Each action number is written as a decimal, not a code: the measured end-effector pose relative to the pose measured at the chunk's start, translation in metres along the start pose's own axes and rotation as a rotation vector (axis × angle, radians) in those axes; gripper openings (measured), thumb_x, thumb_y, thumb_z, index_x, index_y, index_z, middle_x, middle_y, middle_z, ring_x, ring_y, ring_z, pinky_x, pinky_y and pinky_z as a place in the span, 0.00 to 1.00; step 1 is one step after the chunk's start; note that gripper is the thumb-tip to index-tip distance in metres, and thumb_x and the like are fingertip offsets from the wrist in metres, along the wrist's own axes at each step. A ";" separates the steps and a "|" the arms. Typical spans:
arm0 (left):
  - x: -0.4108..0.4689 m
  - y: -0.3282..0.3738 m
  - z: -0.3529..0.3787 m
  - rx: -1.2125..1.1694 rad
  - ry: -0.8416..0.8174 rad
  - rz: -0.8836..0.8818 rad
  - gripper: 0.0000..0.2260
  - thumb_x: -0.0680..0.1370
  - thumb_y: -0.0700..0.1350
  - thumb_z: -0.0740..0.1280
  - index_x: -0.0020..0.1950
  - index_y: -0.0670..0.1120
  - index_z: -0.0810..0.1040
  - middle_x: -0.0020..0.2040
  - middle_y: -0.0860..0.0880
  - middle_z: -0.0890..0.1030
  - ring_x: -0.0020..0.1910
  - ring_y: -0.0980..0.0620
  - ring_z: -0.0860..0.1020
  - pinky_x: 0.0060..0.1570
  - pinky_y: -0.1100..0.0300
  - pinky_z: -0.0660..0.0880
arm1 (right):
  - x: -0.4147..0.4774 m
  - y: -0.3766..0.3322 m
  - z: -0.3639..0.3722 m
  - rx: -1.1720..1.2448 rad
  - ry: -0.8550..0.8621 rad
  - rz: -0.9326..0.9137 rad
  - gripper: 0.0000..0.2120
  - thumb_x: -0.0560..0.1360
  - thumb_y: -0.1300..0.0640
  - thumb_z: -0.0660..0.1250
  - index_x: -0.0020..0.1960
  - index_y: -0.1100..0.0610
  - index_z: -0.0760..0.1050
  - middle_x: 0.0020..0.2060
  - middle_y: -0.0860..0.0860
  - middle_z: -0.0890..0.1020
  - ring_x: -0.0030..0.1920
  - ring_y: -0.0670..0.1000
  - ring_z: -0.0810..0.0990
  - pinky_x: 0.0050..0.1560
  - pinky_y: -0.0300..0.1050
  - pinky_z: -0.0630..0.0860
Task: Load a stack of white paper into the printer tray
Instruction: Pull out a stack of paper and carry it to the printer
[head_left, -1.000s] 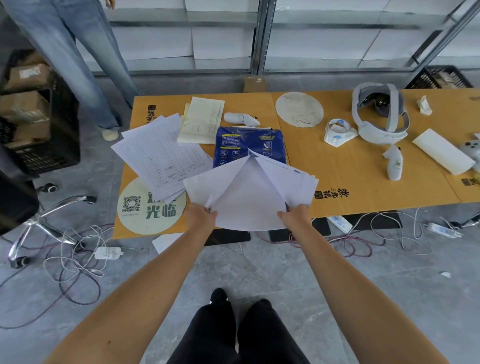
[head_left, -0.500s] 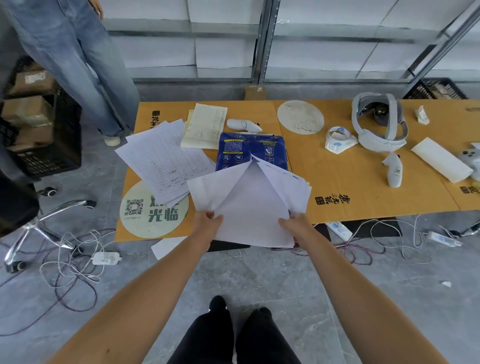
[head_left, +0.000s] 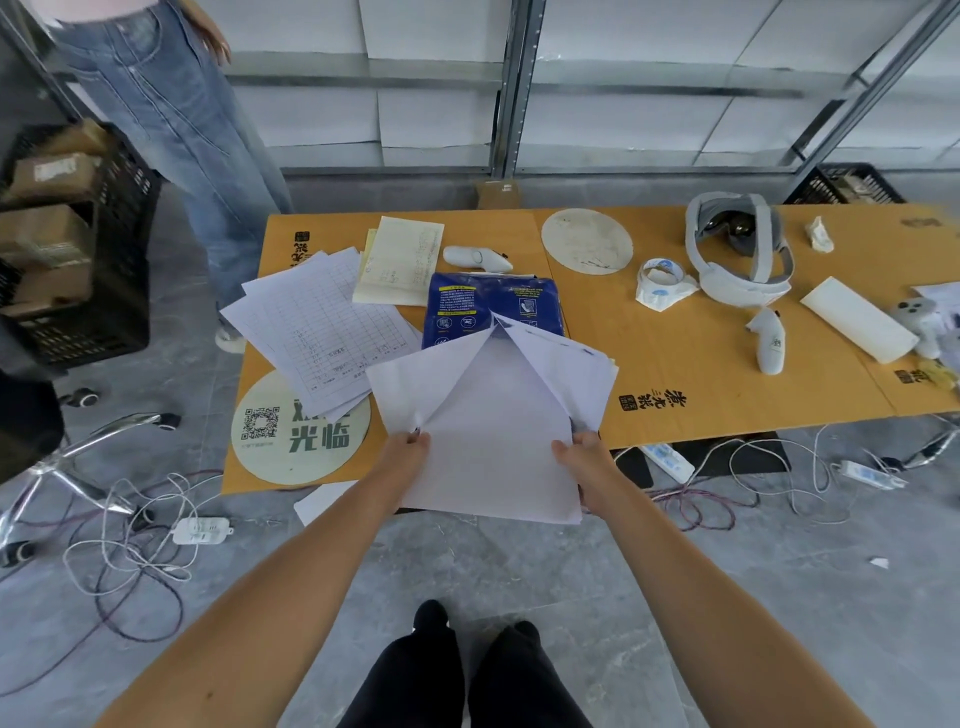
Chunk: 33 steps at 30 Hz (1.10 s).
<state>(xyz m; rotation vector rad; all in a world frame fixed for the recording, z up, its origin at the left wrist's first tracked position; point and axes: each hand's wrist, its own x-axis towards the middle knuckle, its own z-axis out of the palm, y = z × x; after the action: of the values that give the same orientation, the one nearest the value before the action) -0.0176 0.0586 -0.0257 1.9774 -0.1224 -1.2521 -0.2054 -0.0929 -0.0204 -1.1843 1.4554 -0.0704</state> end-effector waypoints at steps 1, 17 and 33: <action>-0.005 -0.002 -0.003 -0.040 -0.064 -0.006 0.15 0.81 0.45 0.58 0.63 0.40 0.73 0.52 0.41 0.79 0.50 0.42 0.79 0.50 0.48 0.78 | -0.002 0.004 -0.005 0.026 -0.057 0.026 0.12 0.79 0.61 0.61 0.62 0.60 0.69 0.59 0.59 0.78 0.54 0.58 0.78 0.56 0.55 0.77; -0.091 -0.035 0.019 -0.135 0.039 0.208 0.12 0.78 0.42 0.62 0.60 0.53 0.72 0.54 0.46 0.80 0.51 0.45 0.79 0.51 0.50 0.77 | -0.069 0.031 -0.011 -0.060 -0.012 -0.163 0.13 0.77 0.61 0.56 0.61 0.56 0.70 0.40 0.52 0.75 0.40 0.53 0.73 0.39 0.46 0.68; -0.194 -0.074 0.020 -0.194 0.006 0.322 0.06 0.78 0.45 0.59 0.49 0.56 0.72 0.52 0.45 0.76 0.47 0.46 0.75 0.45 0.53 0.70 | -0.167 0.090 -0.037 0.103 -0.043 -0.235 0.15 0.78 0.61 0.56 0.61 0.47 0.68 0.50 0.56 0.80 0.44 0.57 0.75 0.43 0.50 0.72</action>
<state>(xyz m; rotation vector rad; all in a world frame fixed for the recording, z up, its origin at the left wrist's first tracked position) -0.1558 0.1875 0.0627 1.7147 -0.2935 -1.0092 -0.3235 0.0418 0.0513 -1.2595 1.2546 -0.2768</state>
